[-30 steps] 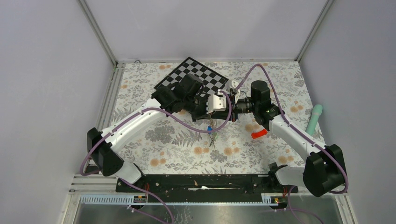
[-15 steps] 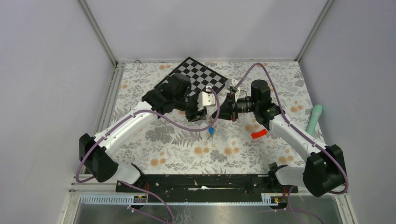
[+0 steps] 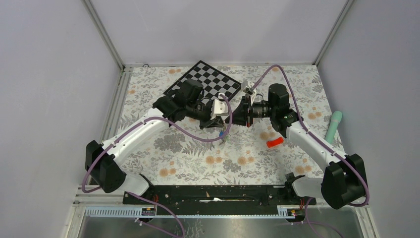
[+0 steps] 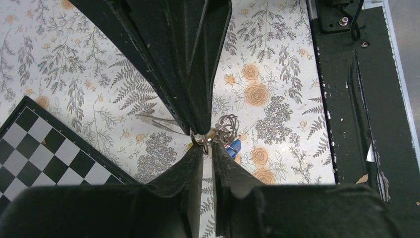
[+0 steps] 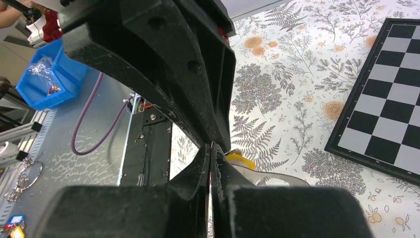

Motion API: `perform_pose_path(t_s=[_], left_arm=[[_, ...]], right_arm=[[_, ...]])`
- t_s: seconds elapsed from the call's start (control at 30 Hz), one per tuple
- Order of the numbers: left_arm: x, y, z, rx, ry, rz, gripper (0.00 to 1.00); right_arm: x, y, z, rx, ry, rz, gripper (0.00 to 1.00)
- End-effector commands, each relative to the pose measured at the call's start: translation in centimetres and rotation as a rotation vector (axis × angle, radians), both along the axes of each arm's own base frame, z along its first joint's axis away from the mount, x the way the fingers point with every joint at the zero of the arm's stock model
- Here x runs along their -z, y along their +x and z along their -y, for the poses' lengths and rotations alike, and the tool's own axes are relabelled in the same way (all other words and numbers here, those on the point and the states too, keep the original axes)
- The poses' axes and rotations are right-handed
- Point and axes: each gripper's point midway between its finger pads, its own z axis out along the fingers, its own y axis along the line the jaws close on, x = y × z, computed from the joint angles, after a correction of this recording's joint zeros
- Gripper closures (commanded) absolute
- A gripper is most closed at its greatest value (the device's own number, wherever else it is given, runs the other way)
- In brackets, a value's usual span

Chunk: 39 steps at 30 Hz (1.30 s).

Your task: Put the keys on the keyring

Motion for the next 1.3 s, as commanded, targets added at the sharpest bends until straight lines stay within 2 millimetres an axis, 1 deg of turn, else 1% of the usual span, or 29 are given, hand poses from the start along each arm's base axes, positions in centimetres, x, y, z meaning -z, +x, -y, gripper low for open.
perform_pose_path(t_s=[0.0, 0.07, 0.1, 0.23, 0.37, 0.4, 0.43, 0.63, 0.7, 0.77, 0.9, 1.07, 1.27], left_arm=[[-0.2, -0.4, 1.0, 0.039, -0.049, -0.025, 0.89], [-0.1, -0.4, 1.1, 0.042, -0.049, -0.035, 0.98], [0.0, -0.4, 1.2, 0.041, -0.05, -0.039, 0.99], [-0.1, -0.3, 1.5, 0.021, -0.067, -0.063, 1.0], [-0.3, 0.0, 2.0, 0.004, -0.083, -0.087, 1.0], [-0.4, 0.0, 2.1, 0.002, -0.084, -0.091, 0.99], [-0.4, 0.1, 2.1, -0.002, -0.082, -0.09, 0.96], [-0.8, 0.9, 1.3, -0.047, -0.074, -0.043, 0.69], [-1.1, 1.0, 1.0, -0.055, -0.079, -0.027, 0.63], [-1.5, 1.1, 0.8, -0.055, -0.088, -0.018, 0.59], [-2.1, 1.1, 1.2, -0.035, -0.109, -0.034, 0.58], [-2.2, 0.9, 1.5, -0.02, -0.117, -0.071, 0.63], [-2.8, 1.3, 1.5, -0.036, -0.131, -0.078, 0.64]], right_arm=[[-3.8, 0.4, -0.1, -0.003, 0.074, 0.082, 1.0], [-4.1, 0.5, 0.0, 0.001, 0.08, 0.081, 1.0], [-4.2, 0.6, 0.0, 0.005, 0.082, 0.08, 1.0], [-4.5, 1.0, 0.0, 0.024, 0.084, 0.077, 1.0], [-4.3, 1.4, 0.0, 0.044, 0.081, 0.068, 1.0], [-4.3, 1.4, 0.0, 0.045, 0.081, 0.069, 1.0], [-4.2, 1.4, 0.0, 0.045, 0.08, 0.069, 1.0], [-3.7, 1.0, 0.3, 0.029, 0.071, 0.094, 1.0], [-3.3, 0.8, 0.4, 0.019, 0.06, 0.111, 1.0], [-3.0, 0.5, 0.5, 0.007, 0.055, 0.121, 1.0], [-2.7, 0.3, 0.6, -0.001, 0.052, 0.121, 1.0], [-2.6, 0.3, 0.6, 0.001, 0.049, 0.129, 1.0], [-2.1, 0.3, 0.6, -0.001, 0.043, 0.125, 1.0]])
